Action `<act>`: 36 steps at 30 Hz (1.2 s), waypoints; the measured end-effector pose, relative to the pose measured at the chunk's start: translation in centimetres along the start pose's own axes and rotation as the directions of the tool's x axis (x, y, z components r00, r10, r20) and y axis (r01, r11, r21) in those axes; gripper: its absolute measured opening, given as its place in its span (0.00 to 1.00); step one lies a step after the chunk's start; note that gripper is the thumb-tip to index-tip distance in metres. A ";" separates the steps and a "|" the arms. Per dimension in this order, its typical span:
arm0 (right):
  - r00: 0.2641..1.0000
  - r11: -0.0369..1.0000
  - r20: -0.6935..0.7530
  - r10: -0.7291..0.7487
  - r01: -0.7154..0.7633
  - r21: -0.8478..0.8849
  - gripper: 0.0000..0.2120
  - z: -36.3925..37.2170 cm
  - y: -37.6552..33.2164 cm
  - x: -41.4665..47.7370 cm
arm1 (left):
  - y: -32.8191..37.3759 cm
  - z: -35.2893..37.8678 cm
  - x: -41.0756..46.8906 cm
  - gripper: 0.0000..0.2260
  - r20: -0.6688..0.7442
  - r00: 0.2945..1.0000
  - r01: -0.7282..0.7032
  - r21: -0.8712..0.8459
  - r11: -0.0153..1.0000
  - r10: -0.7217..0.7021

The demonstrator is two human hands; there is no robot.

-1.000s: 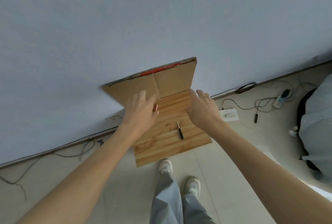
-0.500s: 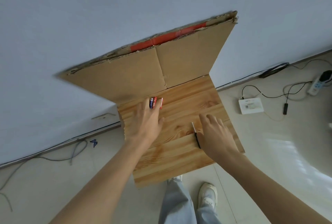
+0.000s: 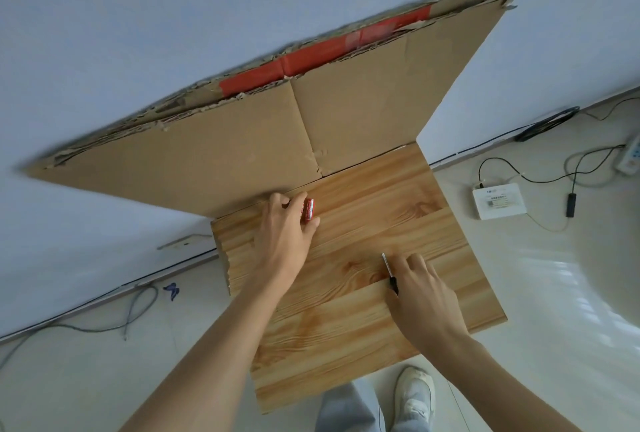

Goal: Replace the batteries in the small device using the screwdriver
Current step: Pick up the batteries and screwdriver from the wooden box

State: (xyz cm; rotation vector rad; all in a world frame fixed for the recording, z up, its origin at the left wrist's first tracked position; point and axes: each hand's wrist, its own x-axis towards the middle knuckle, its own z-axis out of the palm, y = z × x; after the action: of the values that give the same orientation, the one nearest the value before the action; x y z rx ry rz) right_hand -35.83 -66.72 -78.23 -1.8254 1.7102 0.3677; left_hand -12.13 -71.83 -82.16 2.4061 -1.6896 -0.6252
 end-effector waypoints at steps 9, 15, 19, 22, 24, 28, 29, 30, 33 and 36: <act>0.996 0.997 -0.062 0.060 -0.058 0.045 0.05 1.2 -0.6 0.9 | 0.9 0.9 0.4 0.15 -0.032 0.999 0.012 -0.065 0.998 -0.015; 0.997 0.998 -0.060 0.050 -0.048 0.035 0.11 2.2 -0.4 1.0 | 1.0 0.9 0.9 0.16 0.036 0.997 0.079 -0.185 0.979 -0.074; 0.997 0.998 -0.066 0.035 -0.032 0.055 0.09 2.1 -0.3 0.9 | 0.9 0.7 1.3 0.16 0.094 0.991 0.113 -0.262 0.958 -0.091; 0.998 0.998 -0.065 0.027 -0.023 0.062 0.08 1.9 -0.2 0.9 | 0.9 0.5 1.5 0.13 0.120 0.990 0.109 -0.268 0.957 -0.079; 0.998 0.998 -0.063 0.024 -0.020 0.064 0.08 1.9 -0.2 0.9 | 0.8 0.4 1.7 0.14 0.126 0.990 0.100 -0.279 0.955 -0.067; 0.998 0.998 -0.065 0.027 -0.023 0.057 0.08 2.0 -0.2 1.0 | 0.4 0.5 2.3 0.15 0.137 0.989 0.085 -0.296 0.951 -0.045; 0.997 0.998 -0.067 0.028 -0.025 0.052 0.08 2.1 -0.2 0.9 | 0.3 0.5 2.5 0.15 0.143 0.989 0.082 -0.306 0.949 -0.039; 0.997 0.998 -0.065 0.031 -0.027 0.050 0.08 2.1 -0.2 0.9 | 0.2 0.5 2.7 0.16 0.150 0.988 0.078 -0.312 0.947 -0.032; 0.998 0.998 -0.047 0.047 -0.044 0.053 0.10 2.2 -0.2 0.7 | 0.1 0.4 2.9 0.16 0.165 0.986 0.070 -0.303 0.950 -0.020; 0.998 0.996 -0.027 0.054 -0.052 0.071 0.09 2.1 -0.1 0.6 | 0.0 0.3 3.0 0.17 0.192 0.981 0.075 -0.316 0.946 -0.014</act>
State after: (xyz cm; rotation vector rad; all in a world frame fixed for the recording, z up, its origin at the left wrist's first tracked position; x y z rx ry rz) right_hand -35.20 -65.90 -80.18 -1.7457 1.7713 0.3002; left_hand -11.39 -74.57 -83.17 2.2150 -1.4596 -1.0744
